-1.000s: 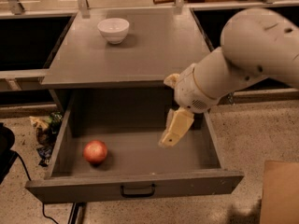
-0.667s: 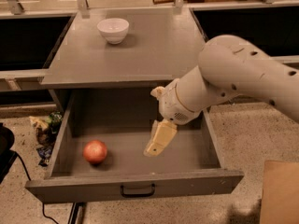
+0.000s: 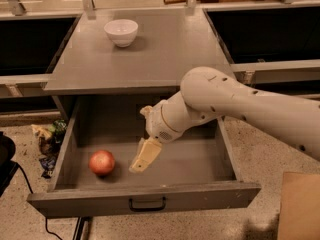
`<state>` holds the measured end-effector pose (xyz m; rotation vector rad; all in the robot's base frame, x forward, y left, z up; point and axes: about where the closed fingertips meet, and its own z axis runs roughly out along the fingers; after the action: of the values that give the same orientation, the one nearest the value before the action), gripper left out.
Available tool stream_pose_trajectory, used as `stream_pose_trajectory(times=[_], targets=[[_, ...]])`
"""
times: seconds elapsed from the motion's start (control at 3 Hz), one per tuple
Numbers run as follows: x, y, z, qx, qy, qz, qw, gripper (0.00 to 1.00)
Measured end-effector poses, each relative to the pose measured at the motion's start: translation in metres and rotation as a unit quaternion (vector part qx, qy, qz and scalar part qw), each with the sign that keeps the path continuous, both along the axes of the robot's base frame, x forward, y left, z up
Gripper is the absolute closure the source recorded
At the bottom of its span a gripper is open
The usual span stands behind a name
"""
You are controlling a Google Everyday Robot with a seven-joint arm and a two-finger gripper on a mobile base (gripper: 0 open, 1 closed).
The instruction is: Pick apple from top drawer and place on counter
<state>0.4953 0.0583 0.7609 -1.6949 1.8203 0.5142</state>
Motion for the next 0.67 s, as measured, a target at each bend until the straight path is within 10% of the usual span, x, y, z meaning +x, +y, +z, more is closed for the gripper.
stream_pose_trajectory(times=[0.67], targets=[[0.007,0.013,-0.011,0.0,-0.002,0.013,0.9999,0.0]])
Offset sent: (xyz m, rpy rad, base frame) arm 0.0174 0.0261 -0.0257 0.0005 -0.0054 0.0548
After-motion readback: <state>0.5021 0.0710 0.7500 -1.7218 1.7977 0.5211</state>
